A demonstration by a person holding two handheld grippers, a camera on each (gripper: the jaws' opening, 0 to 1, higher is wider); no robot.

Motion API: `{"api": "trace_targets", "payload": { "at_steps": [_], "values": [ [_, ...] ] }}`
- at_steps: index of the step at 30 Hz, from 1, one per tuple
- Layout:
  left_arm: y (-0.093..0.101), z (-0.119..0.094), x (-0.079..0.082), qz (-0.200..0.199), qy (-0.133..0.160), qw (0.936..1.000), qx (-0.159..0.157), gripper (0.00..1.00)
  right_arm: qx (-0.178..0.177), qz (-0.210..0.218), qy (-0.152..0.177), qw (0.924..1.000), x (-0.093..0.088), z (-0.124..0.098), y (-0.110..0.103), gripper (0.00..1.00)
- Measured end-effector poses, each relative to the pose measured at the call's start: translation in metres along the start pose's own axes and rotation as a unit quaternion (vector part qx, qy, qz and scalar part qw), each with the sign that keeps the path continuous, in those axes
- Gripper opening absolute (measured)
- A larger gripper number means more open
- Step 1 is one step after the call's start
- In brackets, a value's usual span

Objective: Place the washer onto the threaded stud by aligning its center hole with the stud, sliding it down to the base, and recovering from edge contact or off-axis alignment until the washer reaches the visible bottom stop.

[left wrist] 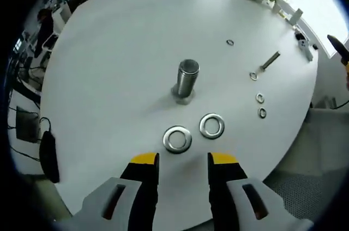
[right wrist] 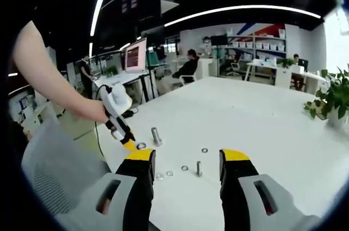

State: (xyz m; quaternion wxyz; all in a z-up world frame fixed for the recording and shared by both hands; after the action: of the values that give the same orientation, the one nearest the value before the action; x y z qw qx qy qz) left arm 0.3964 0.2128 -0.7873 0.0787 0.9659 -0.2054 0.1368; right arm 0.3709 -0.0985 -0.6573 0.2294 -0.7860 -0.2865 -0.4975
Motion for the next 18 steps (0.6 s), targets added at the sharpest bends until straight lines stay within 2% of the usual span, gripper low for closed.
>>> {"api": "trace_targets", "payload": {
  "at_steps": [2, 18],
  "values": [
    [0.0007, 0.0028, 0.0009, 0.014, -0.008, 0.9999, 0.002, 0.34, -0.001, 0.0, -0.001, 1.0, -0.0005, 0.0004, 0.0006, 0.49],
    [-0.0079, 0.0114, 0.0102, 0.024, -0.016, 0.9996, 0.006, 0.32, -0.009, 0.001, -0.004, 1.0, -0.0019, -0.0004, 0.0032, 0.49]
  ]
}}
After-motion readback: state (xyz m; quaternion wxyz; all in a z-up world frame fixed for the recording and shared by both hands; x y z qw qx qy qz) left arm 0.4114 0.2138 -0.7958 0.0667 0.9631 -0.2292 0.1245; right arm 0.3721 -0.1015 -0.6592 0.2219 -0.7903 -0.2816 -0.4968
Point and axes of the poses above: the point that each gripper's makers call its tool centre point, and the gripper's own axes: z roughly forward along the fingers, y roughly to its right, x roughly out of its top, the point moved 7 cm from there along -z, roughly backward along the fingers, and after that the axes turned 1 degree about -y, right-handed, at the moved point
